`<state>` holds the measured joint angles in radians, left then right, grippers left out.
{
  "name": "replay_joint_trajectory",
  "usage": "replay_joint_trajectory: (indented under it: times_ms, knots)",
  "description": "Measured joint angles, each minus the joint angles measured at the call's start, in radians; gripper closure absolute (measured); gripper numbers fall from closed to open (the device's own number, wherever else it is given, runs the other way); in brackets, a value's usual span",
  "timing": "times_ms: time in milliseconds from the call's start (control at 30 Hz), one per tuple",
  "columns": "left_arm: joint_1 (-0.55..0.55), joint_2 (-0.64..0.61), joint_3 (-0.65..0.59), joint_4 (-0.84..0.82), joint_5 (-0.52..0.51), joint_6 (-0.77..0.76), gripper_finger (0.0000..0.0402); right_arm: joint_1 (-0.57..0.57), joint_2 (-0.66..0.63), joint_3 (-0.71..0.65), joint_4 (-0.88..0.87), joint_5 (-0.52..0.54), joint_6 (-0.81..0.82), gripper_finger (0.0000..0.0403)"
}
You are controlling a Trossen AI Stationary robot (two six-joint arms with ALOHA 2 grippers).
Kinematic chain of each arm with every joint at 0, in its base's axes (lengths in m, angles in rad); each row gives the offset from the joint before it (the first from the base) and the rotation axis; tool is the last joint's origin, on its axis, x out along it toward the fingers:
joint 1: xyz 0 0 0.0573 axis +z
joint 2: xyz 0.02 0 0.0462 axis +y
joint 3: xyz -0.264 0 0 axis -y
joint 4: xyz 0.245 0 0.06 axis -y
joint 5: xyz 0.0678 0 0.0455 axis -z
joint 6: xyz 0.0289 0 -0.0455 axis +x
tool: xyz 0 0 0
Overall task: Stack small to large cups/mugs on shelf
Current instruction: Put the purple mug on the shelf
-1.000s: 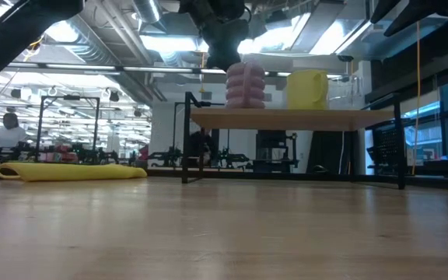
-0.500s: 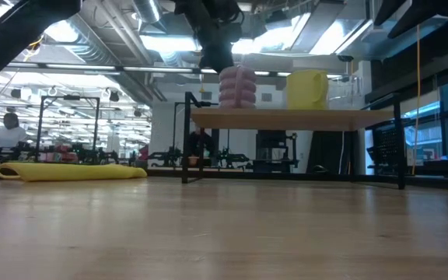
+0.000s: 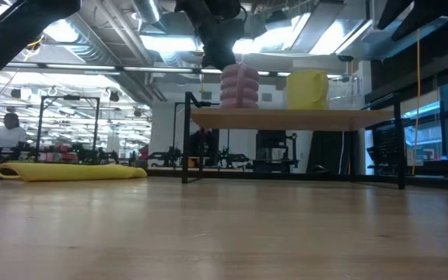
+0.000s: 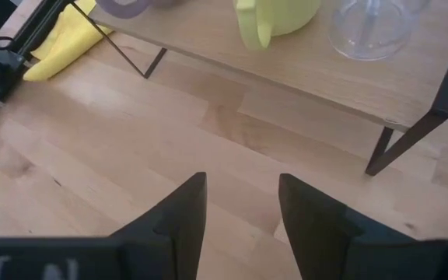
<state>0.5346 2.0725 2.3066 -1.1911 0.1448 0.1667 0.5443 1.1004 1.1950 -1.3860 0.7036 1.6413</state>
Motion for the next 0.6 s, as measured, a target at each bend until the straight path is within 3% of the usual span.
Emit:
replay_joint_trajectory:
  times_ms: [300,600]
  knots:
    - [0.000,-0.015,0.000,0.041,0.028,-0.007,0.0315,0.000,0.000,0.000,-0.007,0.000,0.000,0.0240]
    - [0.033,-0.034,0.000,-0.036,-0.096,-0.004,0.0315,0.000,0.000,0.000,-0.008,0.000,0.000,0.0240]
